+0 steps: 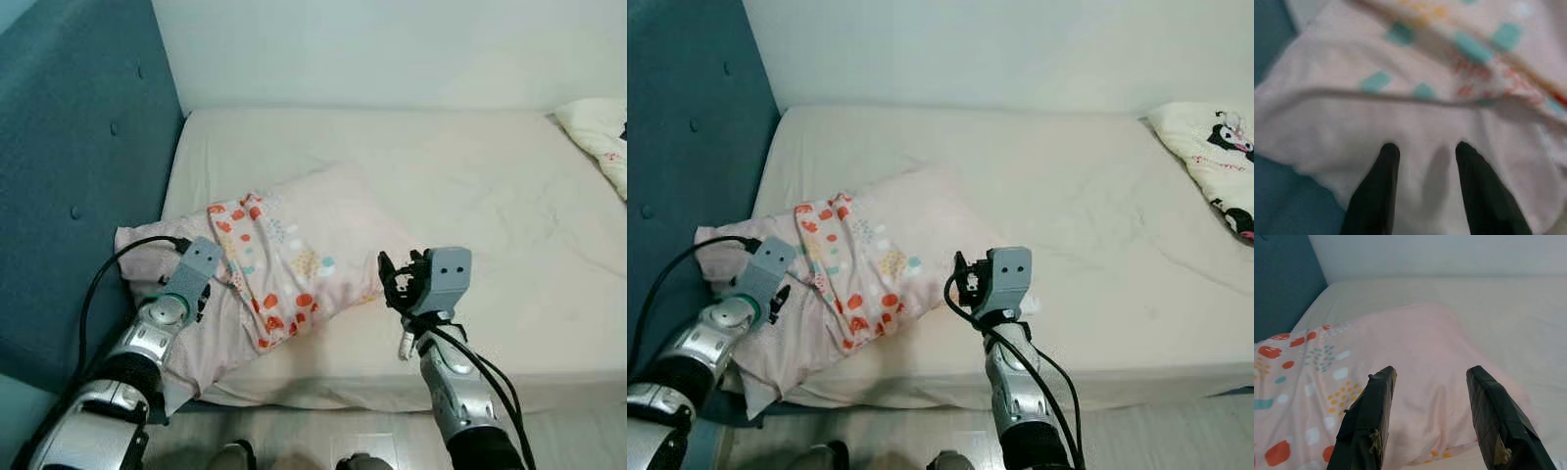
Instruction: Clean up the room
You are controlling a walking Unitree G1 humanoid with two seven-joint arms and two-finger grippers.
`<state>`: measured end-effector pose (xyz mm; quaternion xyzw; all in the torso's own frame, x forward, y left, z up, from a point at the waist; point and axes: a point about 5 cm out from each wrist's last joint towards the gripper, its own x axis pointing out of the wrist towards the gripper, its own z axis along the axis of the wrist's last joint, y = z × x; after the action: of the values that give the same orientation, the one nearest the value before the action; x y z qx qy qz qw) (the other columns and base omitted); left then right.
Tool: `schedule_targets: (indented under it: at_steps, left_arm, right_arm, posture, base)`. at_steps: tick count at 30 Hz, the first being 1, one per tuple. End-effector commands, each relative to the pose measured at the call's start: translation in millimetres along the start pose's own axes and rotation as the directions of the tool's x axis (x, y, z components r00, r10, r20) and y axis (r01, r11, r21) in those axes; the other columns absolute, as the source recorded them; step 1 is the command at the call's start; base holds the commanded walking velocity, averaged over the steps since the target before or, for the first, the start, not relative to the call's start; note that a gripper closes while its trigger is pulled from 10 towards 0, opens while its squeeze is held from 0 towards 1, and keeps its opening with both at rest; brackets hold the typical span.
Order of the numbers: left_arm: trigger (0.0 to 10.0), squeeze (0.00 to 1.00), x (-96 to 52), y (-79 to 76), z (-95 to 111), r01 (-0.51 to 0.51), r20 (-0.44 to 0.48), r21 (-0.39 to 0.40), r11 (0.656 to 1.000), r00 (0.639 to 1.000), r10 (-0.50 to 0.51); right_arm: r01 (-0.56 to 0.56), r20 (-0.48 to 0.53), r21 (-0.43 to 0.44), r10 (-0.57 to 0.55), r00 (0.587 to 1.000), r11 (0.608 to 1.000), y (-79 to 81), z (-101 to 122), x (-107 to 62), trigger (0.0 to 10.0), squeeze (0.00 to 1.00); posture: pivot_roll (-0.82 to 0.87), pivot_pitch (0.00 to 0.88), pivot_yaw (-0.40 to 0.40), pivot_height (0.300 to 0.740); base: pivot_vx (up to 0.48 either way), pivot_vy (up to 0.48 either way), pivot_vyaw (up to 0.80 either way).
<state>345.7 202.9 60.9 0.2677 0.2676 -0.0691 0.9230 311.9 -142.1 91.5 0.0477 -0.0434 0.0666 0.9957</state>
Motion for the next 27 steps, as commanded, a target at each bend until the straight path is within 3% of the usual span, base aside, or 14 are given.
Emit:
schedule_targets:
  at_steps: [1,2,11,19,20,21,24,25,27]
  left_arm:
    - [10.0,0.00,0.2,-5.7,-9,0.050,-0.036,0.007,0.999,0.998,-0.050]
    - [10.0,1.00,2.0,-7.3,-4,0.088,-0.021,0.035,0.995,0.996,-0.088]
    - [10.0,1.00,4.8,-19.2,16,0.182,0.027,0.112,0.977,0.982,-0.186]
    - [10.0,1.00,5.5,-40.7,16,0.289,-0.031,0.162,0.943,0.957,-0.288]
    - [10.0,0.36,5.8,-44.7,15,0.283,-0.036,0.171,0.944,0.959,-0.281]
    - [10.0,0.00,6.8,-46.2,14,0.211,-0.032,0.179,0.961,0.978,-0.208]
    - [10.0,0.00,7.4,-45.0,11,0.127,-0.028,0.162,0.979,0.992,-0.124]
    - [5.0,0.00,7.2,-46.3,8,0.114,-0.029,0.150,0.982,0.993,-0.111]
    - [5.0,0.00,7.1,-47.5,7,0.108,-0.030,0.142,0.984,0.994,-0.105]
  right_arm:
    - [0.017,-0.014,0.008,-0.016,1.000,1.000,-1.8,-5,-4.3,10.0,0.00]
    - [0.022,-0.019,0.024,-0.022,1.000,0.999,1.3,-8,-8.6,10.0,0.00]
    - [0.024,-0.044,0.037,-0.022,0.999,0.999,6.7,-16,-24.2,10.0,0.00]
    - [0.042,-0.055,0.046,-0.039,0.998,0.998,4.5,-17,-28.1,10.0,0.00]
    - [0.043,-0.055,0.047,-0.041,0.998,0.998,5.2,-17,-29.0,10.0,0.00]
    - [0.044,-0.055,0.048,-0.041,0.998,0.998,6.6,-16,-30.6,10.0,0.00]
    - [0.044,-0.056,0.049,-0.042,0.998,0.998,7.2,-16,-32.7,10.0,0.00]
    - [0.045,-0.058,0.048,-0.043,0.997,0.998,6.6,-16,-33.6,10.0,0.00]
    - [0.046,-0.060,0.048,-0.043,0.997,0.998,6.1,-16,-34.4,10.0,0.00]
  posture:
    - [0.01,0.113,0.047,0.740]
    - [0.00,0.149,0.059,0.740]
    - [0.00,0.232,0.072,0.740]
    - [0.00,0.287,0.082,0.740]
    - [0.00,0.293,0.082,0.740]
    - [-0.01,0.302,0.080,0.740]
    - [-0.01,0.305,0.079,0.740]
    - [-0.01,0.310,0.075,0.740]
    - [-0.01,0.310,0.074,0.740]
  base:
    - [0.000,0.000,0.00]
    - [0.000,0.000,0.00]
    - [0.000,0.000,0.00]
    - [0.000,0.000,0.00]
    - [0.000,0.000,0.00]
    - [0.000,0.000,0.00]
    - [0.000,0.000,0.00]
    - [0.000,0.000,0.00]
    - [0.000,0.000,0.00]
